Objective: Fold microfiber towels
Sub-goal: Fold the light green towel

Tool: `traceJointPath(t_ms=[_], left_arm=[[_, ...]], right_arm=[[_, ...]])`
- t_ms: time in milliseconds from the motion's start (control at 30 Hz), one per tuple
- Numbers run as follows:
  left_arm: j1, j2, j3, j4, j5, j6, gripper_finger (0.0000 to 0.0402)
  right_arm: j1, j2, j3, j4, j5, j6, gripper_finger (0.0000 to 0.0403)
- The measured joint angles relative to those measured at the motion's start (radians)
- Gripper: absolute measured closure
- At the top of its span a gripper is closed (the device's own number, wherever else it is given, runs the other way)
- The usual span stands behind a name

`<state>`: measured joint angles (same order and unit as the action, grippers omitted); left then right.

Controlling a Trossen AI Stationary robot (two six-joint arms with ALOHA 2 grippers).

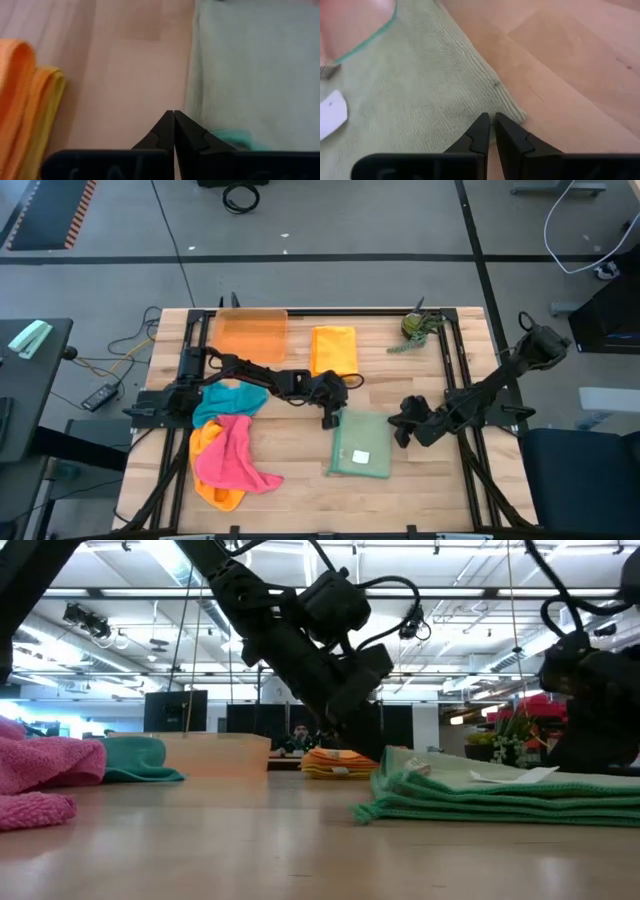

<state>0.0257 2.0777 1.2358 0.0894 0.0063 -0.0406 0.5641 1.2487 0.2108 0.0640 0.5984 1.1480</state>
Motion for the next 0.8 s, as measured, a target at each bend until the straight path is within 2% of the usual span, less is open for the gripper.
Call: traceJointPath(t_ms=[200,400,467,633,800], left_arm=[[0.000,-0.012,0.000,-0.014,-0.079,0.000,0.0397],[-0.026,-0.133,0.004,-0.045,-0.121,-0.012,0.0382],[-0.039,-0.173,0.004,-0.091,-0.126,-0.059,0.0380],[-0.077,-0.232,0.002,-0.234,-0.103,-0.306,0.0374],[-0.118,-0.226,0.000,-0.298,-0.061,-0.427,0.0320]], right_arm=[[-0.025,-0.006,0.011,-0.017,-0.009,-0.009,0.0364],[-0.036,-0.098,0.050,-0.027,-0.009,-0.105,0.0364],[-0.041,-0.142,0.059,-0.045,-0.012,-0.095,0.0364],[-0.037,-0.237,0.067,-0.127,-0.062,0.013,0.0358],[-0.032,-0.267,0.069,-0.191,-0.084,0.081,0.0313]])
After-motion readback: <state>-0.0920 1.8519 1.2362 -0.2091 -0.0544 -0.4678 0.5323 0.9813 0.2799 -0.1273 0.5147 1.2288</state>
